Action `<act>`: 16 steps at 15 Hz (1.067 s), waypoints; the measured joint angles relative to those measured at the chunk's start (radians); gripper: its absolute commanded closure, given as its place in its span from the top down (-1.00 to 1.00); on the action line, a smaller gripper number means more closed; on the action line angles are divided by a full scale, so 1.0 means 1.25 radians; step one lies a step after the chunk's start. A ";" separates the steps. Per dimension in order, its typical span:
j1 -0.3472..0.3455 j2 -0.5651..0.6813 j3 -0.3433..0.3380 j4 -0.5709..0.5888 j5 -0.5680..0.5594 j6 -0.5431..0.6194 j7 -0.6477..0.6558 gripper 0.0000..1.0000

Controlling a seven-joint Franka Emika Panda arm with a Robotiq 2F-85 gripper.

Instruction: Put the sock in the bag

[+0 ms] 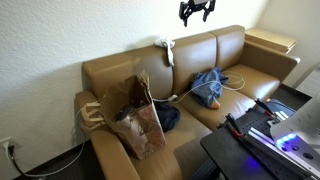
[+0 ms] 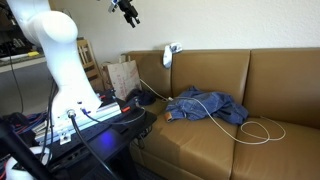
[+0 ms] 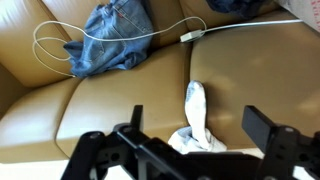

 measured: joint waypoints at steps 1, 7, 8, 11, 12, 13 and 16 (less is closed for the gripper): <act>0.000 -0.006 -0.014 -0.014 0.029 0.051 -0.037 1.00; -0.026 0.071 -0.106 0.026 0.155 0.199 -0.080 1.00; -0.026 0.102 -0.110 0.048 0.138 0.199 -0.044 1.00; -0.011 0.209 -0.115 0.115 0.066 0.193 0.097 1.00; -0.001 0.240 -0.119 0.136 0.060 0.191 0.124 1.00; 0.006 0.261 -0.121 0.152 0.058 0.189 0.137 1.00; 0.014 0.272 -0.128 0.168 0.056 0.181 0.143 1.00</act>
